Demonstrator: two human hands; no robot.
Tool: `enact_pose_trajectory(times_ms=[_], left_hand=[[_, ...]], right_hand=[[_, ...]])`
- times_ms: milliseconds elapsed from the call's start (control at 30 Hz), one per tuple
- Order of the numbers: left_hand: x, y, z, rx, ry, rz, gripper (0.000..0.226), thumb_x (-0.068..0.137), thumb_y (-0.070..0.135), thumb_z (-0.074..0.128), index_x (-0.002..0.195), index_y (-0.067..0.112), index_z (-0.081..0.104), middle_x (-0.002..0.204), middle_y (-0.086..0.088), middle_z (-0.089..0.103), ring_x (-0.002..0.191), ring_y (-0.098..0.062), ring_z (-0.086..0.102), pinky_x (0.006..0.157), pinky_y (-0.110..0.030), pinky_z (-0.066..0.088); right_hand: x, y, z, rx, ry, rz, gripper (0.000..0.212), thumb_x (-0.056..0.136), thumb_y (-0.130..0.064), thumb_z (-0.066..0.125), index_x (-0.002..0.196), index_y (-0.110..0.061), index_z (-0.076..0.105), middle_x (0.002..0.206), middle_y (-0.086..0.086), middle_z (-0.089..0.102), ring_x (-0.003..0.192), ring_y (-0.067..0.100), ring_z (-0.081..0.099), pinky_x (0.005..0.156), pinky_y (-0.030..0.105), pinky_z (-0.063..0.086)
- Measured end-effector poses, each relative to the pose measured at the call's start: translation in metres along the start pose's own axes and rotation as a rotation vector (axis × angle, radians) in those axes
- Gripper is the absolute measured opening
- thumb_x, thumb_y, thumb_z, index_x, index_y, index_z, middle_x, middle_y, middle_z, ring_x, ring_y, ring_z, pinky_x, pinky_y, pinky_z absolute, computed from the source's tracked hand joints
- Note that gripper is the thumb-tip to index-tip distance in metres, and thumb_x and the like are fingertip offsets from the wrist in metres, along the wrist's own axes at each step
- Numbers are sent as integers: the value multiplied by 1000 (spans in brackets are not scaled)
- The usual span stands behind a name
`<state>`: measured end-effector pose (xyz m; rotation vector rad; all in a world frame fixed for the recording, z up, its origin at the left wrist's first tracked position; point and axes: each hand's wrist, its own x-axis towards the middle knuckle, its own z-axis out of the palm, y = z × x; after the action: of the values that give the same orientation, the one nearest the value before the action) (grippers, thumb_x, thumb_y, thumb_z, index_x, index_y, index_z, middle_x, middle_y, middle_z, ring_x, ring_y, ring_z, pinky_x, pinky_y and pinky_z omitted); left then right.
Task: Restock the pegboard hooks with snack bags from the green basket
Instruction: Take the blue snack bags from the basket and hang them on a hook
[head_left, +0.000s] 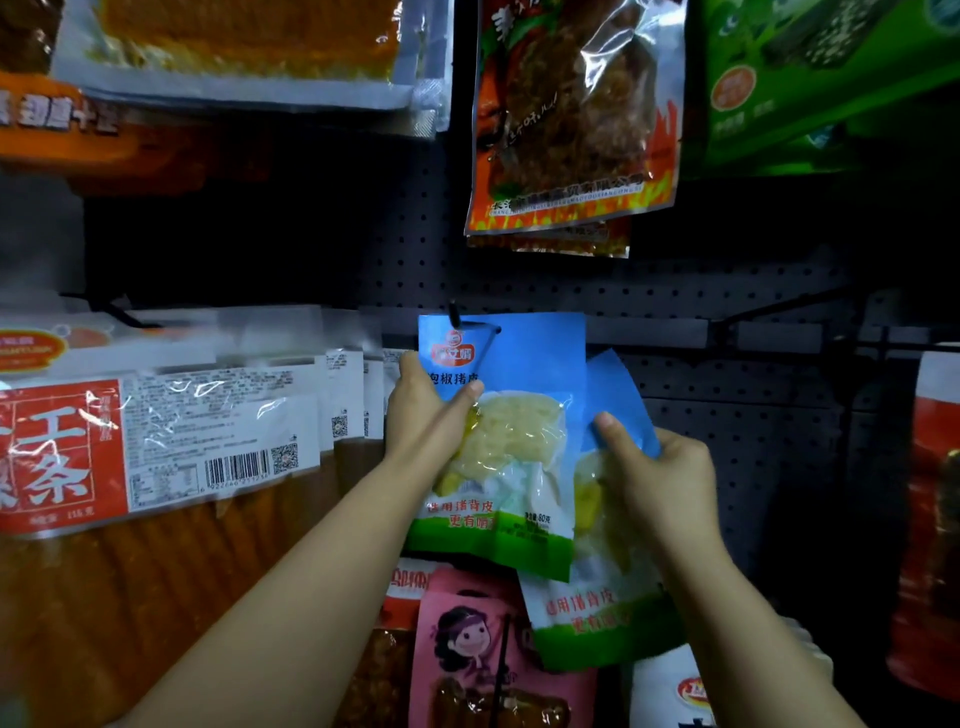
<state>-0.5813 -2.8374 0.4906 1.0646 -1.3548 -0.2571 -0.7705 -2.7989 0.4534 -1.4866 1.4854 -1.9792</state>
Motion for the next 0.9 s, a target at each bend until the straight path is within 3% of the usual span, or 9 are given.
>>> enact_pose_trajectory(times_ms=[133, 300, 467, 533, 600, 667, 733, 800, 900], left_hand=[[-7, 1, -3, -60, 17, -13, 44, 85, 27, 67, 117, 15, 41, 110, 2, 57, 97, -15, 54, 79, -29, 42], [-14, 7, -8, -42, -10, -66, 53, 87, 29, 64, 129, 14, 36, 125, -5, 54, 112, -22, 53, 87, -32, 43], [-43, 14, -26, -27, -136, -13, 76, 89, 23, 63, 149, 20, 15, 154, -2, 23, 142, -21, 25, 114, -37, 24], [-60, 19, -33, -141, -187, 13, 56, 91, 25, 60, 142, 22, 36, 149, -4, 35, 137, -24, 36, 110, -45, 34], [-80, 29, -42, -454, -252, -47, 19, 93, 28, 54, 106, 26, 68, 115, -2, 66, 109, -21, 63, 89, -39, 51], [-96, 38, -51, -649, -251, -151, 37, 89, 42, 48, 72, 28, 77, 82, 2, 75, 80, -13, 72, 71, -29, 56], [-103, 41, -61, -700, -220, -217, 48, 82, 60, 42, 72, 29, 78, 85, -3, 76, 85, -18, 72, 76, -33, 56], [-108, 43, -71, -810, -245, -210, 62, 86, 63, 32, 88, 21, 77, 97, -8, 75, 96, -22, 70, 80, -36, 56], [-114, 50, -83, -838, -273, -75, 44, 78, 56, 50, 94, 22, 74, 101, -6, 74, 96, -19, 70, 72, -28, 58]], right_hand=[[-25, -12, -28, 24, -69, -17, 57, 80, -45, 69, 66, 8, 54, 50, 8, 49, 48, 17, 44, 51, 31, 36], [-61, -49, -63, 51, -257, -21, 37, 75, -41, 73, 71, -5, 68, 59, 11, 70, 51, 23, 63, 52, 33, 49], [-85, -74, -87, 134, -238, -80, 32, 67, -43, 74, 53, -16, 65, 43, 0, 60, 38, 10, 54, 38, 21, 41], [-90, -78, -88, 168, -202, -109, 35, 71, -41, 74, 47, -19, 60, 39, -5, 51, 34, 7, 44, 35, 16, 34], [-93, -78, -83, 206, -178, -124, 36, 75, -38, 73, 47, -19, 61, 38, -7, 48, 33, 5, 41, 36, 15, 32], [-95, -78, -75, 223, -164, -114, 28, 75, -39, 73, 58, -18, 70, 43, -5, 55, 41, 9, 49, 42, 20, 38], [-95, -75, -67, 255, -141, -80, 31, 76, -40, 74, 68, -11, 70, 54, 1, 62, 52, 14, 55, 50, 29, 44], [-96, -74, -60, 282, -109, -71, 28, 78, -41, 73, 68, -14, 71, 56, -2, 64, 54, 12, 58, 52, 27, 45], [-100, -77, -51, 324, -106, -100, 22, 81, -41, 70, 65, -27, 73, 54, -10, 67, 49, 4, 59, 44, 19, 46]])
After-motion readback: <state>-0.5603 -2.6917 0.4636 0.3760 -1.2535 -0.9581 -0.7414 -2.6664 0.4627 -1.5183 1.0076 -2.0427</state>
